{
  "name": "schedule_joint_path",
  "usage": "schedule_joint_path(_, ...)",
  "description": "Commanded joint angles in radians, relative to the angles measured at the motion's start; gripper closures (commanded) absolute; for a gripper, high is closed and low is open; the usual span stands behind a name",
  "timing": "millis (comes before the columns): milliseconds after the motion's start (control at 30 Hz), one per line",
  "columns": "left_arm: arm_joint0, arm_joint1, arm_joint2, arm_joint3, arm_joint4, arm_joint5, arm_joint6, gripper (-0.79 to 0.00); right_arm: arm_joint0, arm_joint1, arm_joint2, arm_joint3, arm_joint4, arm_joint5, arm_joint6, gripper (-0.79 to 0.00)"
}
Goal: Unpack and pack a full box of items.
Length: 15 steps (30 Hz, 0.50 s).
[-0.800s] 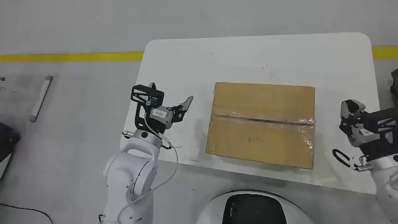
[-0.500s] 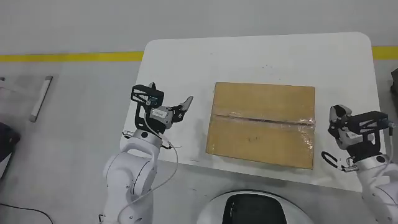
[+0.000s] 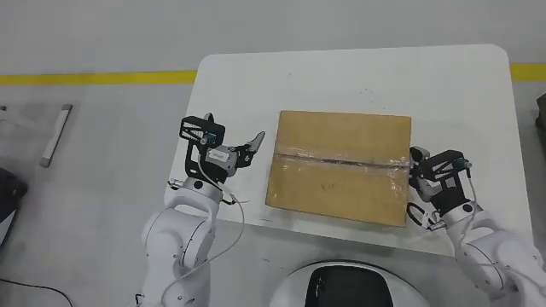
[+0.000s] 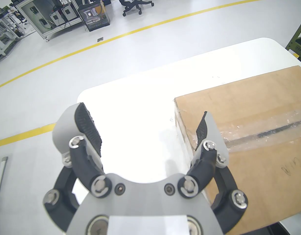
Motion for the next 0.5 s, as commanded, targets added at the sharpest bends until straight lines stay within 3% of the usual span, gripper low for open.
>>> schedule_joint_path(0, 0.0, 0.0, 0.0, 0.0, 0.0, 0.0, 0.0, -0.785, 0.022, -0.002, -0.015, 0.004, -0.008, 0.001, 0.01, 0.0)
schedule_joint_path(233, 0.0, 0.0, 0.0, 0.0, 0.0, 0.0, 0.0, -0.785, 0.071, -0.009, -0.051, 0.009, -0.029, 0.004, 0.025, 0.0)
schedule_joint_path(467, 0.002, 0.001, 0.001, -0.002, -0.002, 0.005, 0.014, -0.785, 0.043, -0.011, 0.04, -0.025, 0.045, 0.035, 0.028, 0.0)
